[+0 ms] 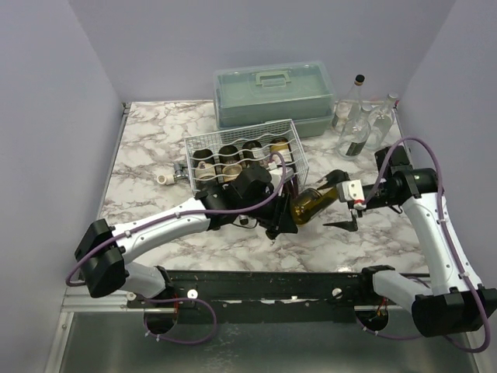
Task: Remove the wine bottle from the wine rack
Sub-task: Place the wine bottle at the corner of the board.
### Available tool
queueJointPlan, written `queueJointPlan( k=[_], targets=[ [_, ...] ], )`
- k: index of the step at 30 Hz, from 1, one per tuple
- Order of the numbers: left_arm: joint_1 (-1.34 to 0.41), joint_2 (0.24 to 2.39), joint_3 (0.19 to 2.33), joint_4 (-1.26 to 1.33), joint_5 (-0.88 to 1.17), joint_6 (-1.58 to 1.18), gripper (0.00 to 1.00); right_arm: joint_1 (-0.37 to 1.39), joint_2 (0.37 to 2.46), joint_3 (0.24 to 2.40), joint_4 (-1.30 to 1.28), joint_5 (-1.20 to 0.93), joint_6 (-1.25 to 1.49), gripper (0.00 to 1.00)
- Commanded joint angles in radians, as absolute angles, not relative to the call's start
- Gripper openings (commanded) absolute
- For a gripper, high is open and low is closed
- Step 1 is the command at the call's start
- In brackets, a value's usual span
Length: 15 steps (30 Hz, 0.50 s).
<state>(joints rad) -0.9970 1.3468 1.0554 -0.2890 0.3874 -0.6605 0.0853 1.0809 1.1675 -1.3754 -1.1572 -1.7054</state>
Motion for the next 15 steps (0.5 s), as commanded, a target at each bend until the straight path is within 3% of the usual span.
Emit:
queueJointPlan(
  k=[1,15],
  targets=[
    [-1.0,1.386,1.152,-0.234,0.502,-0.66,0.0,0.155,1.061,1.098,-1.264,-1.004,-1.641,0.99],
    [-1.003,1.505,1.255,-0.302,0.608,-0.653,0.0,0.292,1.038,0.909,-1.025,-0.771,-1.546,0.99]
  ],
)
